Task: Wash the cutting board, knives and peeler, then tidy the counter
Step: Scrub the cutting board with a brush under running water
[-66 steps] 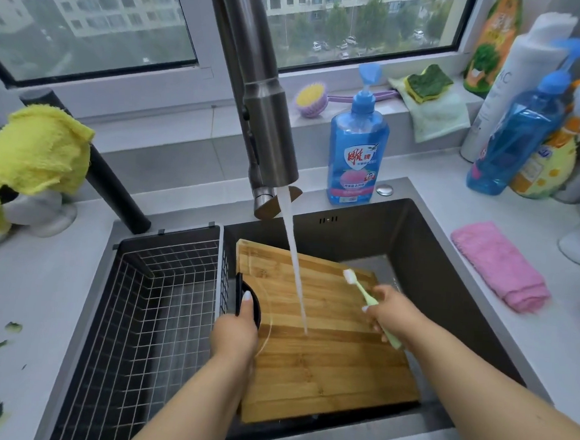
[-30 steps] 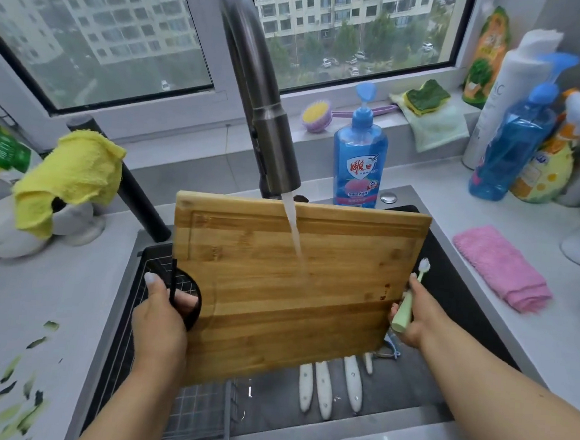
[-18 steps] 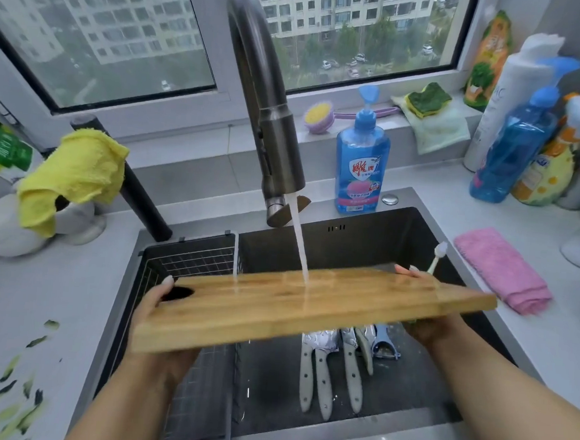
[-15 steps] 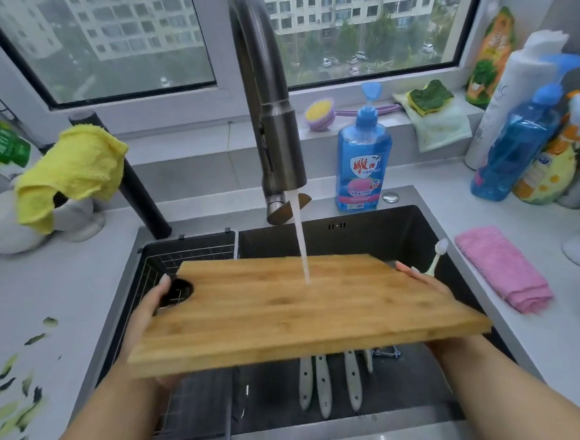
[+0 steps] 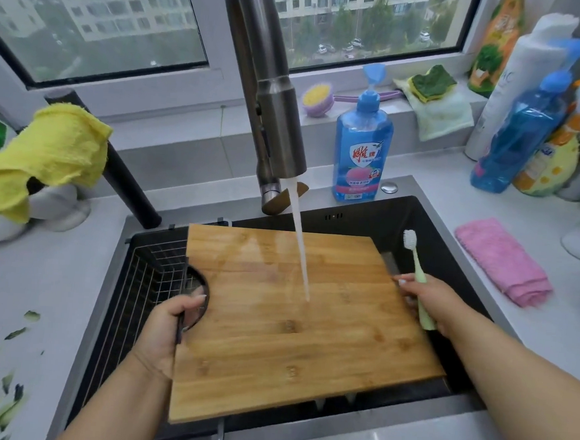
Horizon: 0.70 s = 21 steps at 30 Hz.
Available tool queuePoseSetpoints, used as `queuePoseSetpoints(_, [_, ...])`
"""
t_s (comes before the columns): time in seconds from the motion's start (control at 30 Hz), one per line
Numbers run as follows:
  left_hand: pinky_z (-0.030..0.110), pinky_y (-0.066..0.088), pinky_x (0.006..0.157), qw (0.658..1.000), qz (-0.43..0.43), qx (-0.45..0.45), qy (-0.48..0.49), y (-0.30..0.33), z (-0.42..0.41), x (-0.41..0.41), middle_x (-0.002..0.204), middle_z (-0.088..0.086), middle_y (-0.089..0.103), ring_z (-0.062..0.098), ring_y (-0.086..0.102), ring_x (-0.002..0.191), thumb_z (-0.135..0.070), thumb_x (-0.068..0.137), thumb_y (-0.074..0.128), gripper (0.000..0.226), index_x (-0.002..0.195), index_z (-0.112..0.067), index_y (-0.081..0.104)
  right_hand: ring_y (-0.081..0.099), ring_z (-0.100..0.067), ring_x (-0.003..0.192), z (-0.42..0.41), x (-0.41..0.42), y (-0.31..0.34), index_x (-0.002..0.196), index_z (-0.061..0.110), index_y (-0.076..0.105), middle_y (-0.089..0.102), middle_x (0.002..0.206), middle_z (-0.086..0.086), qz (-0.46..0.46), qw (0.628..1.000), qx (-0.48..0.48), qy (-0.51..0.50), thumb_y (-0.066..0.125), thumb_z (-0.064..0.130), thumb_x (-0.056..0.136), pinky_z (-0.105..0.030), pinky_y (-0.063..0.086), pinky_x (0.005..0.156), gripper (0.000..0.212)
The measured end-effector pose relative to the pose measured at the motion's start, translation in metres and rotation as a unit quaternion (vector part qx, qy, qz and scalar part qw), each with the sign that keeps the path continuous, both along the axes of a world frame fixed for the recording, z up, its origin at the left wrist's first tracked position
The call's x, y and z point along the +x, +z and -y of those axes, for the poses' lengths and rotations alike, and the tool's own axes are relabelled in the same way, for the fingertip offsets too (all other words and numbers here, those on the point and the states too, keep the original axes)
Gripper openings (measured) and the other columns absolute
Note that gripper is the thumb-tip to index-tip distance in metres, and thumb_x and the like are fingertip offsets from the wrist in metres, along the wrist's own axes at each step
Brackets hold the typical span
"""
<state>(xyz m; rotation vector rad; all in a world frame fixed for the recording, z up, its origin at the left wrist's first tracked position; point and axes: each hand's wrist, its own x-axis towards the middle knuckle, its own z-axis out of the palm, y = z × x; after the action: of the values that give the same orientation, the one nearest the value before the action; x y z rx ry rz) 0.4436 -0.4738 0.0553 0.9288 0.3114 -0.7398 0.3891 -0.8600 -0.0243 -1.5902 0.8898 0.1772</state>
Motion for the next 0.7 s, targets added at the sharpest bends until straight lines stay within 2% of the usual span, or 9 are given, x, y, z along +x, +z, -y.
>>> queuePoseSetpoints(0.07, [0.047,0.057,0.062,1.000,0.010,-0.016,-0.013,-0.012,0.006,0.000,0.083,0.012,0.071,0.032,0.069,0.070,-0.013,0.036,0.084,0.062,0.096,-0.013,0.073,0.059,-0.023,0.063,0.005,0.003,-0.008,0.097,0.011,0.061,0.062,0.072,-0.004,-0.069,0.973,-0.209,0.065,0.057,0.036,0.091,-0.034,0.049,0.062,0.026])
queuePoseSetpoints(0.13, [0.047,0.057,0.065,1.000,0.014,-0.014,-0.022,-0.020,0.013,0.001,0.084,0.014,0.071,0.032,0.069,0.070,-0.011,0.048,0.075,0.049,0.098,-0.012,0.072,0.062,-0.027,0.073,0.002,0.003,-0.010,0.092,0.016,0.050,0.061,0.082,-0.005,-0.108,0.943,-0.295,0.109,0.053,0.053,0.089,-0.036,0.051,0.065,0.037])
queuePoseSetpoints(0.2, [0.045,0.057,0.064,1.000,0.007,-0.009,-0.017,-0.026,0.020,0.002,0.083,0.014,0.070,0.031,0.068,0.069,-0.007,0.068,0.052,0.037,0.100,-0.010,0.069,0.059,-0.027,0.081,-0.007,0.001,-0.009,0.098,0.019,0.043,0.059,0.093,-0.005,-0.126,0.939,-0.290,0.135,0.043,0.059,0.092,-0.034,0.045,0.066,0.041])
queuePoseSetpoints(0.27, [0.043,0.057,0.063,1.000,0.007,0.002,-0.022,-0.031,0.027,0.002,0.084,0.014,0.070,0.031,0.068,0.070,-0.005,0.075,0.038,0.042,0.105,-0.010,0.066,0.055,-0.030,0.088,-0.018,0.000,-0.012,0.107,0.016,0.046,0.060,0.105,-0.011,-0.134,0.934,-0.291,0.160,0.032,0.047,0.099,-0.035,0.041,0.072,0.035])
queuePoseSetpoints(0.37, [0.043,0.057,0.066,0.999,0.008,0.014,-0.028,-0.036,0.039,0.000,0.089,0.013,0.070,0.030,0.068,0.074,-0.004,0.076,0.037,0.047,0.114,-0.011,0.064,0.059,-0.030,0.096,-0.030,-0.004,-0.021,0.115,0.013,0.056,0.061,0.110,-0.012,-0.139,0.914,-0.317,0.210,0.031,0.028,0.101,-0.033,0.045,0.075,0.032])
queuePoseSetpoints(0.43, [0.043,0.056,0.069,0.999,0.001,0.027,-0.031,-0.040,0.047,-0.002,0.091,0.013,0.069,0.030,0.067,0.077,-0.004,0.075,0.038,0.050,0.117,-0.013,0.063,0.059,-0.027,0.095,-0.045,-0.007,-0.025,0.119,0.014,0.059,0.058,0.109,-0.010,-0.145,0.910,-0.313,0.230,0.033,0.022,0.100,-0.033,0.049,0.080,0.033])
queuePoseSetpoints(0.5, [0.042,0.056,0.070,0.999,-0.006,0.033,-0.036,-0.044,0.054,-0.004,0.090,0.013,0.069,0.030,0.066,0.078,-0.003,0.073,0.038,0.050,0.114,-0.014,0.064,0.057,-0.026,0.101,-0.071,-0.011,-0.020,0.127,0.017,0.055,0.053,0.117,-0.010,-0.135,0.908,-0.314,0.241,0.032,0.020,0.101,-0.031,0.047,0.084,0.035])
queuePoseSetpoints(0.63, [0.040,0.056,0.066,0.998,-0.030,0.048,-0.038,-0.052,0.063,-0.008,0.086,0.012,0.067,0.029,0.065,0.073,-0.001,0.073,0.037,0.051,0.112,-0.018,0.066,0.051,-0.025,0.115,-0.139,-0.026,0.005,0.143,0.030,0.040,0.042,0.137,-0.003,-0.035,0.931,-0.247,0.266,0.033,0.024,0.101,-0.034,0.043,0.097,0.043])
queuePoseSetpoints(0.7, [0.041,0.056,0.068,0.997,-0.038,0.057,-0.041,-0.055,0.064,-0.009,0.090,0.014,0.067,0.030,0.064,0.076,-0.002,0.071,0.039,0.054,0.116,-0.018,0.065,0.053,-0.018,0.107,-0.165,-0.027,0.013,0.146,0.033,0.036,0.042,0.131,0.003,0.034,0.930,-0.204,0.304,0.035,0.024,0.101,-0.032,0.048,0.092,0.046])
